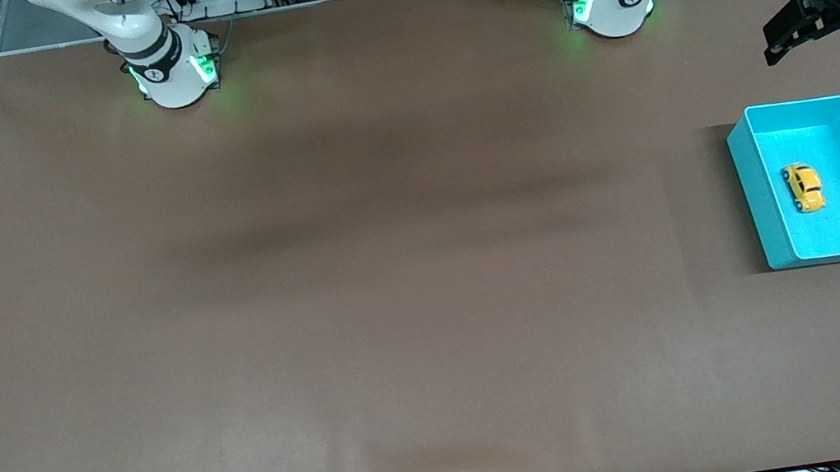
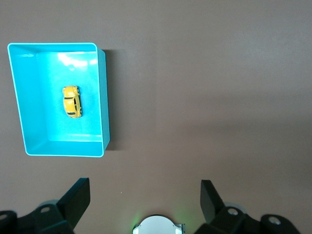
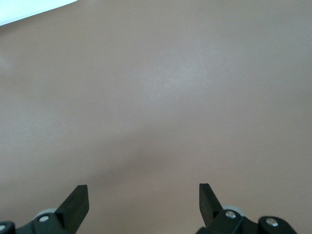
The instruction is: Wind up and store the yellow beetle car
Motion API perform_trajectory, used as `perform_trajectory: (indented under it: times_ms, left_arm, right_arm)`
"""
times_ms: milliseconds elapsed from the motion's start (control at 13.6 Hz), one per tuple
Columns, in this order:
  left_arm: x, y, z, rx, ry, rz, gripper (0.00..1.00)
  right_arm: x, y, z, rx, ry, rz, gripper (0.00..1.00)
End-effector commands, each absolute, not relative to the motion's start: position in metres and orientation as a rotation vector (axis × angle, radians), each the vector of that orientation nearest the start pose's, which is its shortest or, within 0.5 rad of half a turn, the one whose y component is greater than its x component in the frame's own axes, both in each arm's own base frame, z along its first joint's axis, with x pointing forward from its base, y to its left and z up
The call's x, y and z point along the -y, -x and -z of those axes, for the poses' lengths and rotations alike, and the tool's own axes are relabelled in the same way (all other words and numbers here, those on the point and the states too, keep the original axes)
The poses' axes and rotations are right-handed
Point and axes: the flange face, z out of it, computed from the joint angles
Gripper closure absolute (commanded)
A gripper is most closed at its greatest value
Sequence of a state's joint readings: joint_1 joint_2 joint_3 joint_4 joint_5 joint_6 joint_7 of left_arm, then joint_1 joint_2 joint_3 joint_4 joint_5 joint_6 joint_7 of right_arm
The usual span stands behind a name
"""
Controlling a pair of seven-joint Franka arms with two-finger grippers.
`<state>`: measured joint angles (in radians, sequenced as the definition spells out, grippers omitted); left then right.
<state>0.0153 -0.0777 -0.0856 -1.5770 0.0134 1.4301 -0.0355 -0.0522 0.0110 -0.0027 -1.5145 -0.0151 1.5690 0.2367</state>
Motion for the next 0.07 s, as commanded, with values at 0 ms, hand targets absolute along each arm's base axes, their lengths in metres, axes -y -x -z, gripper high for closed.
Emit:
perform_trajectory:
  times_ms: [0]
  left_arm:
    - [0.0360,-0.5097,-0.6593,-0.058,3.137,-0.092,0.00]
  right_arm:
    - [0.0338,-0.5591,-0.6462,-0.445,3.124,0.070,0.00]
